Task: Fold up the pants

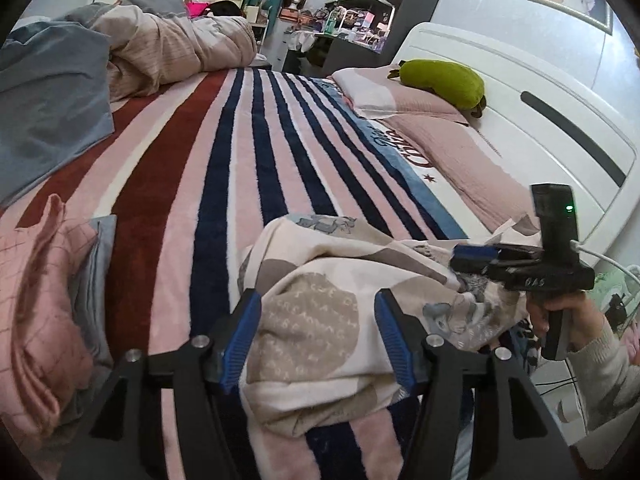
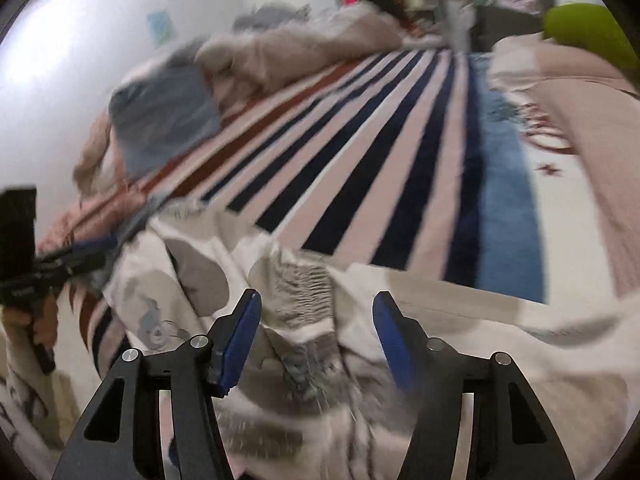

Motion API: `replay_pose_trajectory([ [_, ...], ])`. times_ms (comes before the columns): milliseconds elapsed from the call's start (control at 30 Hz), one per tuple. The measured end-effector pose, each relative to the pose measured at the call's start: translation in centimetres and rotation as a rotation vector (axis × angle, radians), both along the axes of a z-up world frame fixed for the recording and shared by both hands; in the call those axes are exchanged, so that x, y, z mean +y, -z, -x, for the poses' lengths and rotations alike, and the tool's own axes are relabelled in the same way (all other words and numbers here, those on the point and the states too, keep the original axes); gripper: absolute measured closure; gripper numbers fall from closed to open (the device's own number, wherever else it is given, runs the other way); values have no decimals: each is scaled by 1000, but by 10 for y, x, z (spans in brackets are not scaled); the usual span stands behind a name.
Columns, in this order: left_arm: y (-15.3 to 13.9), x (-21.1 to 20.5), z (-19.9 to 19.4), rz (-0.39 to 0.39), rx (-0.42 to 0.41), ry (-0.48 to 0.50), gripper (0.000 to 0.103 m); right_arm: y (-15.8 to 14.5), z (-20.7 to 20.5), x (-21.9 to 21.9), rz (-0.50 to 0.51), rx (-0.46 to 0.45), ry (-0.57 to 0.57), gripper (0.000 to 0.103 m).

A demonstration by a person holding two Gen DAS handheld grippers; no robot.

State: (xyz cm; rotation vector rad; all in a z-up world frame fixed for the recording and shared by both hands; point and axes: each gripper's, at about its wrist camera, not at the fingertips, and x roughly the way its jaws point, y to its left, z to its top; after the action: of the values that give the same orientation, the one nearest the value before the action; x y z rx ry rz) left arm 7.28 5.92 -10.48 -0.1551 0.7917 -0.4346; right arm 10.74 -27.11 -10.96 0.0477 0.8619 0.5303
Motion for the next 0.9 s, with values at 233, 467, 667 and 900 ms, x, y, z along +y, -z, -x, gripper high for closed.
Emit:
replay_pose_trajectory([
  [233,14,0,-12,16,37,-34,46,27,-21,19,43,82,-79,88],
  [467,18,-9,-10,-3,42,-16,46,12,4,-7,52,-60,109,89],
  [667,28,-13,-9,-16,71,0,40,18,11,-34,95,-67,252,89],
  [900,20,-3,5,5,40,-11,40,8,23,-41,63,-73,276,61],
])
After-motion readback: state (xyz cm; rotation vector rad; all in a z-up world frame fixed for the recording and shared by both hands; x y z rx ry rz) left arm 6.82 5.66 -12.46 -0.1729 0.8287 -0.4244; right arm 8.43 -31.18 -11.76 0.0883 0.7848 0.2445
